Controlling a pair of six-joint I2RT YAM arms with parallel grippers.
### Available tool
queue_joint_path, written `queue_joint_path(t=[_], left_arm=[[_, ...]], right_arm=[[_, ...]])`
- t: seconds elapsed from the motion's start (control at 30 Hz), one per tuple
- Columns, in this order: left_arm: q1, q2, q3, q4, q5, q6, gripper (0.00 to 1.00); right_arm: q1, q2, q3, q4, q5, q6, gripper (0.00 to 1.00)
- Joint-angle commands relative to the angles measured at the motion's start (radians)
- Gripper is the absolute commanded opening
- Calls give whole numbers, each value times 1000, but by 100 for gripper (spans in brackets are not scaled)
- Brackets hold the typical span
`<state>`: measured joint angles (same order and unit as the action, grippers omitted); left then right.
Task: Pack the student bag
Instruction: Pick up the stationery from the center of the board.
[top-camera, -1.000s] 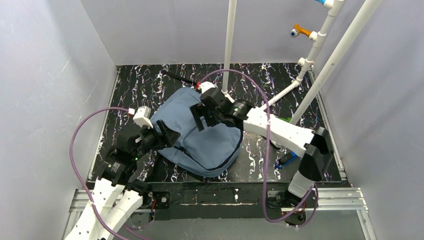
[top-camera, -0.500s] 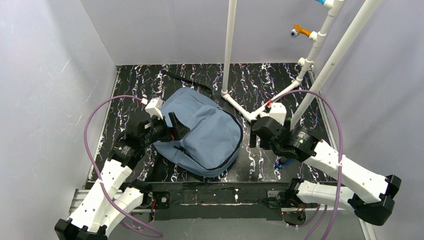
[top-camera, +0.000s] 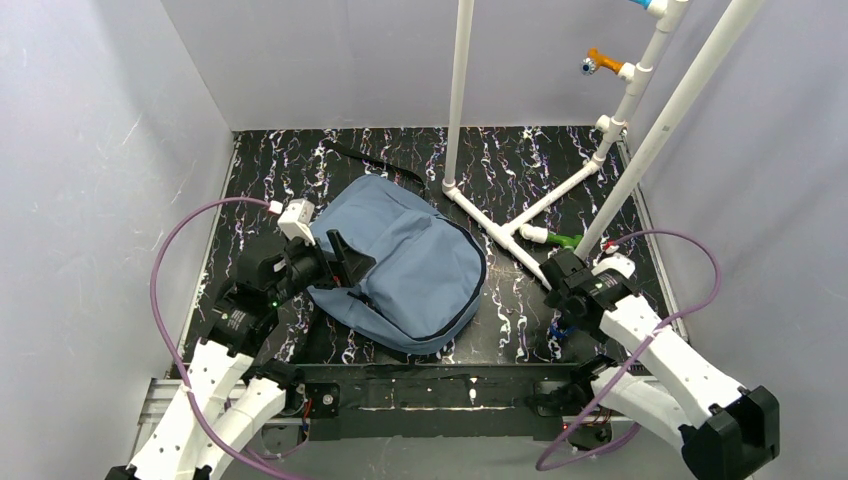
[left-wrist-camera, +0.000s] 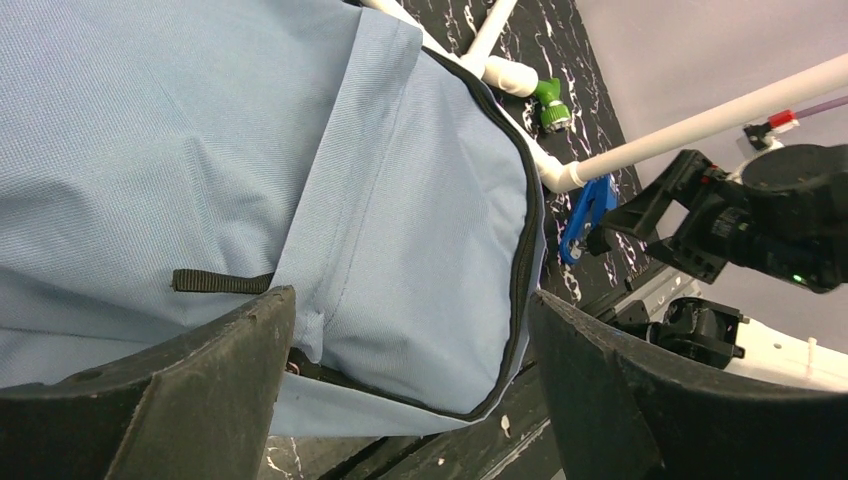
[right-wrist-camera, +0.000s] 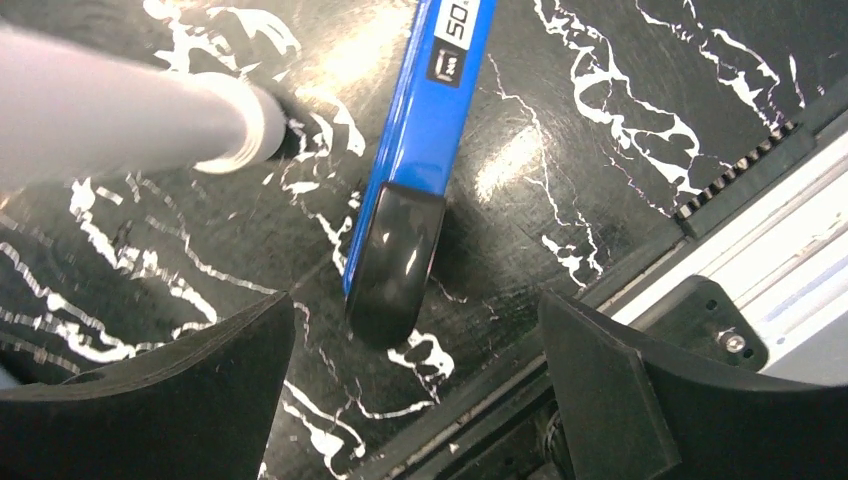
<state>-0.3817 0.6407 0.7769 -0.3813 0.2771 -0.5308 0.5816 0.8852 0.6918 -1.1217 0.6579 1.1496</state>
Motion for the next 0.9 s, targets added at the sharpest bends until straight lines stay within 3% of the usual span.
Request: queue_joint_path(t=[0.0,0.2,0.3,0.7,0.87], left_arm=[[0,-18,45,-42,17,19,85],[0,-32,48,-57,17,22,85],[0,-37,41,-52,18,14,85],[1,-17,42,-35,33,-3,85],[1,-16,41,-37,34,-7,85]], right_arm=[[-113,22,-57,155,-34,-40,98],[-155,12,-127,263,-72,-62,91],[-155,-8,-148,278,-74,-55,82],[-157,-57,-216,347,-25,-41,59],[-157,-78,-206,307,-19,-45,40]])
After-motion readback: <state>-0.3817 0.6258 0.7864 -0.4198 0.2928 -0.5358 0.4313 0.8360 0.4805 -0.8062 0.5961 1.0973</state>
